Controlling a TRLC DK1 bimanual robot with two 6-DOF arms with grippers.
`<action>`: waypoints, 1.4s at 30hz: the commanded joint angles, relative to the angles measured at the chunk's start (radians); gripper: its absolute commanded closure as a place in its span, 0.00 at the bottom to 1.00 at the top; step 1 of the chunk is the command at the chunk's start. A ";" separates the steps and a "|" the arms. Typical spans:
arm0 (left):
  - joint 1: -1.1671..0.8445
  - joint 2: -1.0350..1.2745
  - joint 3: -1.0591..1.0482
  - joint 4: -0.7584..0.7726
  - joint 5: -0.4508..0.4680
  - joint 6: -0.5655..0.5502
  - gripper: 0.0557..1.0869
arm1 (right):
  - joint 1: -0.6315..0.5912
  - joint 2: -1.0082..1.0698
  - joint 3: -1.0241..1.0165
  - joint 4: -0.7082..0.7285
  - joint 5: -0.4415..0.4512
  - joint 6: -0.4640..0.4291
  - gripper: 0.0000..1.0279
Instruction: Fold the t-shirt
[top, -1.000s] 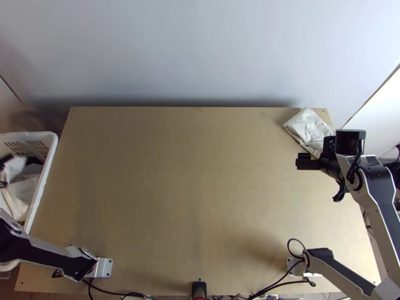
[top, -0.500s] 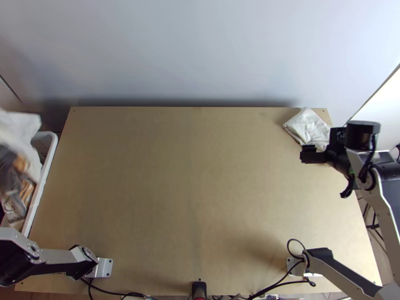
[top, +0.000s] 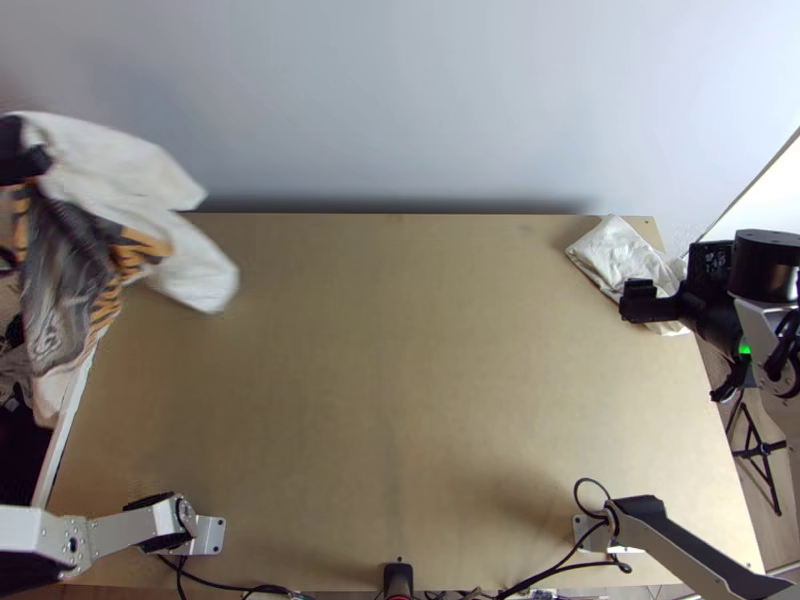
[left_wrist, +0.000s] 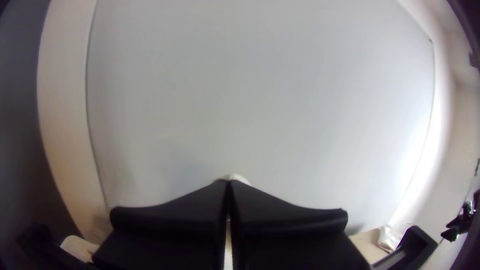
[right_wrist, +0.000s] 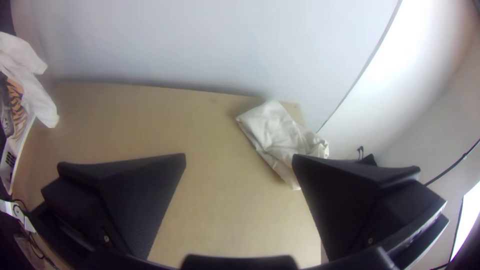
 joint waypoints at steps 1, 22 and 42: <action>-0.333 -0.034 0.013 -0.083 -0.005 -0.032 0.96 | 0.002 -0.022 0.031 -0.038 0.003 -0.003 0.04; -1.321 0.245 -0.059 0.023 -0.128 -0.002 0.96 | -0.144 -0.029 0.025 -0.051 0.006 0.003 0.04; -1.672 0.553 -0.076 0.036 -0.047 -0.041 0.93 | -0.230 -0.043 0.031 -0.044 -0.011 0.026 0.04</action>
